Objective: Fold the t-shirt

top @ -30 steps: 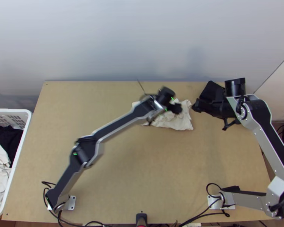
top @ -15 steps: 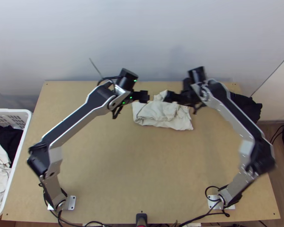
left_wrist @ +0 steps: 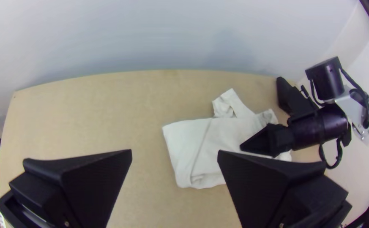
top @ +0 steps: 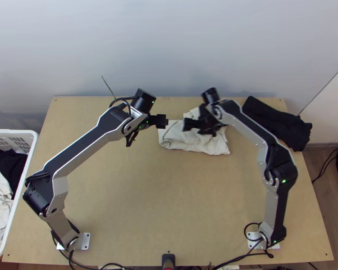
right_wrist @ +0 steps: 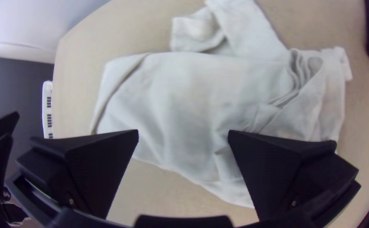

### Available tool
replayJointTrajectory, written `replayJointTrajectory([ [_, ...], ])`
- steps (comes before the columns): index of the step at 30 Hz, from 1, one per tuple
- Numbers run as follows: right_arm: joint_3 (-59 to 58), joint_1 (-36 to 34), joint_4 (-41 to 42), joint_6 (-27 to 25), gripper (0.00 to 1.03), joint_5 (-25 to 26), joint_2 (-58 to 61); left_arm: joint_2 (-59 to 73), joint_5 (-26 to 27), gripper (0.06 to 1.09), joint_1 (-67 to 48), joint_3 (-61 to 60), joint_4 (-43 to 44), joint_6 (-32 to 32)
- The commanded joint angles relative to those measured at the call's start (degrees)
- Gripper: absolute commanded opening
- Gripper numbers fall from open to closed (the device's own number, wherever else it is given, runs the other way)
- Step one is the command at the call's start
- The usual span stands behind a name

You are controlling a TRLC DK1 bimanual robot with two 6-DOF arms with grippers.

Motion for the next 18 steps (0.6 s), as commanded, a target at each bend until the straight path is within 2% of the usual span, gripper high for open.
replayJointTrajectory([
  [1, -9.0, -12.4, -1.1, -3.1, 0.99, 0.3, -5.0, 0.8, -0.1, 1.04, 0.2, -1.0, 0.9, 0.8],
  [5, -14.9, -19.9, -1.1, -5.7, 0.99, 0.3, -11.4, 1.6, -0.1, 1.04, 0.1, -1.0, 1.0, 1.1],
  [8, -17.9, -21.3, -1.1, -6.7, 0.99, 0.3, -15.0, 2.3, -0.1, 1.04, 0.0, -1.0, 2.4, 1.7],
  [12, -19.3, -19.2, -1.0, -6.6, 0.99, 0.4, -20.1, 3.8, 0.0, 1.04, 0.0, -0.3, 4.5, 2.4],
  [18, -15.0, -11.6, 0.2, -4.6, 0.99, 1.8, -22.2, 5.7, -0.1, 1.04, 0.6, 1.0, 5.9, 3.0],
])
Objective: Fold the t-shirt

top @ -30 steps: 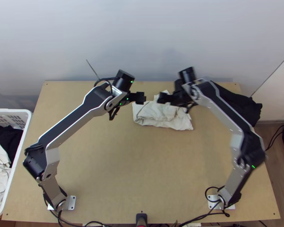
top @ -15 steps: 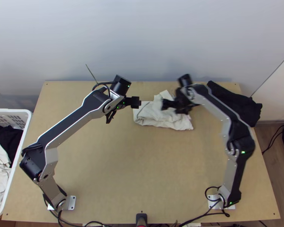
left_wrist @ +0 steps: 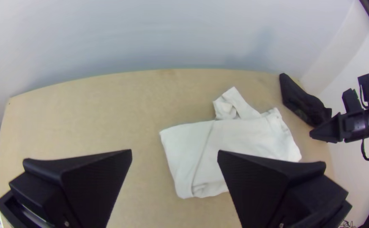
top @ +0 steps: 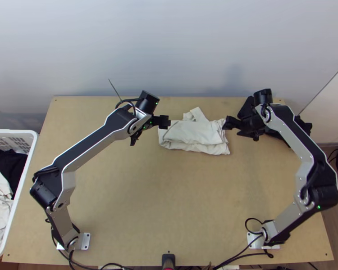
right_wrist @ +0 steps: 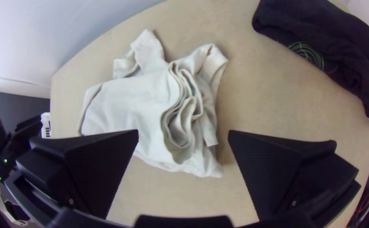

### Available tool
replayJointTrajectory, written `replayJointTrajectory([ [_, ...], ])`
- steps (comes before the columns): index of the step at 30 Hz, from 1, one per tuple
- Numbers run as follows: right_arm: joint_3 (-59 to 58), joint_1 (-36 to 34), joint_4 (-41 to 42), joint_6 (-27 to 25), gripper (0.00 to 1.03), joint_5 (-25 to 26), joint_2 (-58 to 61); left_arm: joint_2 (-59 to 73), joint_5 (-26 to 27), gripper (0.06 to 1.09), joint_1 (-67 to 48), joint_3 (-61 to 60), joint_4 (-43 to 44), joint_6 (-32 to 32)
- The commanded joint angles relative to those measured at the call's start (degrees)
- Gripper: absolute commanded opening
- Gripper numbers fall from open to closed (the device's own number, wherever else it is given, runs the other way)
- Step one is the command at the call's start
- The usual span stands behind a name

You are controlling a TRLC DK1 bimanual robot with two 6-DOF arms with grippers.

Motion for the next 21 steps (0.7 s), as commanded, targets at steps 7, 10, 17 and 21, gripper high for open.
replayJointTrajectory([
  [7, 9.7, 12.8, 1.2, 2.9, 0.99, 1.1, 6.5, 8.4, -1.2, 1.04, 1.5, 2.9, 8.9, 0.4],
  [10, 9.7, 14.0, 2.1, 2.9, 0.99, 1.1, 9.2, 12.8, -2.2, 1.04, 1.0, 6.7, 9.2, 0.4],
  [17, 8.0, 14.5, 3.2, 2.8, 0.99, 1.7, 11.1, 20.1, -2.2, 1.04, -2.9, 14.3, 9.3, 0.2],
  [21, 8.0, 14.1, 3.5, 3.2, 0.99, 2.2, 11.1, 24.2, -2.2, 1.04, -5.4, 17.3, 8.7, 0.3],
])
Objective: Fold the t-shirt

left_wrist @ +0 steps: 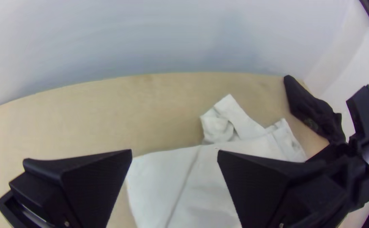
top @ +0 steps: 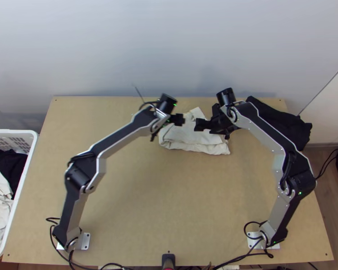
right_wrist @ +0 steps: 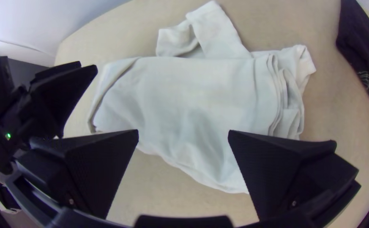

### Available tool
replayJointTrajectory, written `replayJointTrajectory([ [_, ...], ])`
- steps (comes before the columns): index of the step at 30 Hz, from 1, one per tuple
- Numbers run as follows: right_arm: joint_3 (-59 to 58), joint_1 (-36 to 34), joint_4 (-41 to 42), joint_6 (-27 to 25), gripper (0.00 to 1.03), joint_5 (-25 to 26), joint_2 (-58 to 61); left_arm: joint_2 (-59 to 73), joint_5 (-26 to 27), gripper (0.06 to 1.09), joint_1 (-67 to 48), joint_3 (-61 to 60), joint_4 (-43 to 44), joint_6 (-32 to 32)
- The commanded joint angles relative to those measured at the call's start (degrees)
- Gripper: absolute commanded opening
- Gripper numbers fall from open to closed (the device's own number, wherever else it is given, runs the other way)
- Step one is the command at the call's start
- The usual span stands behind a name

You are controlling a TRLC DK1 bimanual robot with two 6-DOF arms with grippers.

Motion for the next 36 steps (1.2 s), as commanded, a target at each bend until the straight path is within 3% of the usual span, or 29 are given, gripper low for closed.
replayJointTrajectory([
  [1, -0.1, 0.5, 0.6, 0.7, 0.99, 0.7, 1.0, 7.7, -0.2, 1.04, -3.5, 6.0, -0.6, 0.0],
  [14, -6.4, -1.3, 2.3, 1.1, 0.99, 1.4, -0.5, 9.1, -1.4, 1.04, -4.1, 6.5, -12.1, -0.3],
  [18, -9.1, -1.9, 2.4, 0.7, 0.99, 2.4, -2.4, 8.6, -5.1, 1.04, -3.3, 3.7, -12.2, 0.8],
  [26, -15.7, -5.2, 3.8, -1.4, 0.99, 2.8, -4.6, 6.6, -7.3, 1.04, -1.2, 2.5, -11.9, 1.1],
  [36, -12.5, -5.8, 3.9, -1.7, 0.99, 2.8, -16.5, 1.2, -5.4, 1.04, -5.4, 17.4, -11.2, 0.8],
])
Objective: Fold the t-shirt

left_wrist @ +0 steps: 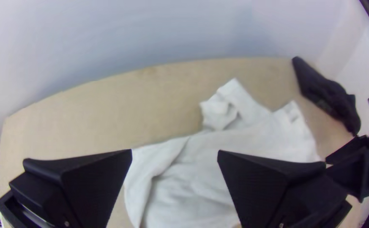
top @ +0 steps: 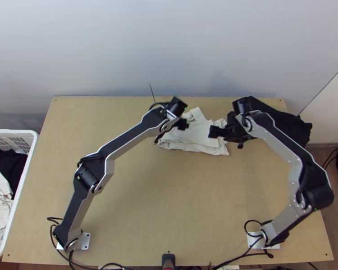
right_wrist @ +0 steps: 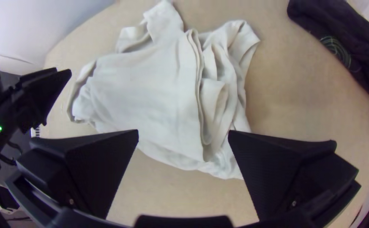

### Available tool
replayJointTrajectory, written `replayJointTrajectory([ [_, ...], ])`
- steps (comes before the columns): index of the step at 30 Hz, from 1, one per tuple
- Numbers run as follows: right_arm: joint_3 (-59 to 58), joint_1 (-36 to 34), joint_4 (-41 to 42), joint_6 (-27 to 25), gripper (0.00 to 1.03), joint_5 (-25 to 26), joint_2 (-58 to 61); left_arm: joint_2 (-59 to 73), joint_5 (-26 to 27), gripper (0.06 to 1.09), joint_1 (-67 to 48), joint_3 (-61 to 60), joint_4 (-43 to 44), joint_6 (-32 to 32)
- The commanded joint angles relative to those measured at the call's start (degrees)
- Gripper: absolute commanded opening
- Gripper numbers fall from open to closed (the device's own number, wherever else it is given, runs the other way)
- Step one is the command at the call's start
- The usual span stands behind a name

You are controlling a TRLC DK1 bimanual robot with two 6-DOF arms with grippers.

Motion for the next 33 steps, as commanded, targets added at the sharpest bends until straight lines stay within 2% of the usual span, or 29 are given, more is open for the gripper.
replayJointTrajectory([
  [1, 2.4, -0.2, 0.7, -0.8, 0.99, 0.4, -7.7, -4.3, 1.8, 1.04, -2.4, 7.8, 2.2, -0.1],
  [4, 3.1, 3.6, 0.8, -2.8, 0.99, 7.2, -10.1, -7.4, 1.8, 1.04, -2.8, 7.5, 2.4, -0.1],
  [7, 0.2, 8.1, 5.5, -6.4, 0.99, 10.6, -12.5, -11.1, 1.7, 1.04, -2.4, 5.7, 0.9, -0.5],
  [10, -3.1, 11.5, 10.8, -10.2, 0.99, 11.1, -12.8, -15.1, 1.7, 1.04, -1.1, 2.7, -1.1, -0.8],
  [16, -4.6, 16.3, 11.7, -14.6, 0.99, 11.1, -7.1, -19.2, 1.4, 1.04, 3.1, 0.6, -8.2, -1.3],
  [24, -7.8, 18.1, 19.4, -22.0, 0.99, 12.3, -0.4, -22.7, 1.4, 1.04, 5.5, -3.2, -8.5, -2.1],
  [28, -9.3, 19.7, 20.4, -25.9, 0.99, 17.5, 0.9, -23.6, 1.4, 1.04, 6.0, -3.9, -8.6, -2.3],
  [33, -10.4, 22.1, 20.4, -27.4, 0.99, 23.1, 0.9, -24.0, 1.4, 1.04, 6.7, -5.2, -8.6, -2.5],
])
